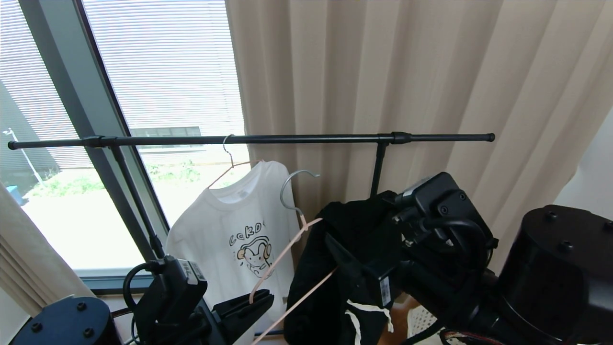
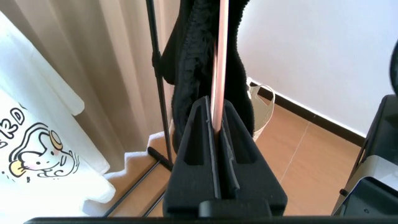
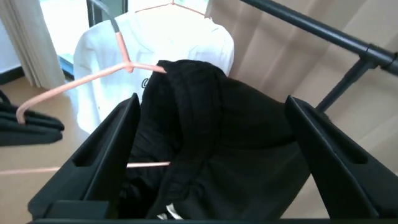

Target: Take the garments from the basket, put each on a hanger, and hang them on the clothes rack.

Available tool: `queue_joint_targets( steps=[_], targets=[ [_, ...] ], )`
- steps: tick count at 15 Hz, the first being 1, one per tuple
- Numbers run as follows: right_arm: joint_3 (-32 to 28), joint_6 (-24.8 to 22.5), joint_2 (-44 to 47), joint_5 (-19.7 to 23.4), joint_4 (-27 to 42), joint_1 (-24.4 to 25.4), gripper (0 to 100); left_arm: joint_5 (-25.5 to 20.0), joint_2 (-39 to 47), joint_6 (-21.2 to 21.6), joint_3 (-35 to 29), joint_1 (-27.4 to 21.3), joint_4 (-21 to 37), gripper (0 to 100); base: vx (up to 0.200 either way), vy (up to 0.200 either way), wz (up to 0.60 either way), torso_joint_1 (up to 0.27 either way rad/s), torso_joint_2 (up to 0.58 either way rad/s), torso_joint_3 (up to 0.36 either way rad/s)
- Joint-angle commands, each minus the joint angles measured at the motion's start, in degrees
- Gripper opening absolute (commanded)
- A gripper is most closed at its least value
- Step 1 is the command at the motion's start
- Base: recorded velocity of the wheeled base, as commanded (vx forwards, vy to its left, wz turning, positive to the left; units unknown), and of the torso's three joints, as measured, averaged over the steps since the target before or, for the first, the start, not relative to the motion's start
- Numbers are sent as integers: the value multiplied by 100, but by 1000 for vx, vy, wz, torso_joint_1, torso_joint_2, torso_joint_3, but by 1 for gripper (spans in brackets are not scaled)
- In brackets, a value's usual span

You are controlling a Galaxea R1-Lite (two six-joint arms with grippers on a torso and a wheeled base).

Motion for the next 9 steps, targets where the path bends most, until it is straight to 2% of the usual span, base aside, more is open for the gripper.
queue_joint_targets(
  steps=[1, 3, 5, 6, 7, 8, 9],
  targets=[
    [411, -546, -652, 551, 17, -345, 100, 1, 22, -2, 0, -15, -8, 0, 0, 0, 0, 0, 0, 0],
    [657, -1135, -1022, 1377, 334, -873, 100, 1, 22, -2, 0, -33, -8, 0, 0, 0, 0, 0, 0, 0],
    [507, -1601, -1426, 2608, 1511, -1426, 100, -8, 13, -2, 0, -42, -8, 0, 0, 0, 0, 0, 0, 0],
    [138, -1891, -1523, 3328, 2355, -1857, 100, -25, 13, -2, 0, -103, -8, 0, 0, 0, 0, 0, 0, 0],
    [-152, -2040, -1540, 3821, 2953, -2138, 100, -34, 22, -2, 0, -130, -8, 0, 0, 0, 0, 0, 0, 0],
    [-565, -2330, -1514, 4489, 3796, -2516, 100, -131, 39, 51, 0, -130, -8, 0, 0, 0, 0, 0, 0, 0],
    [-749, -2506, -1487, 4770, 4139, -2692, 100, -227, 30, 60, 0, -130, -8, 0, 0, 0, 0, 0, 0, 0]
  ],
)
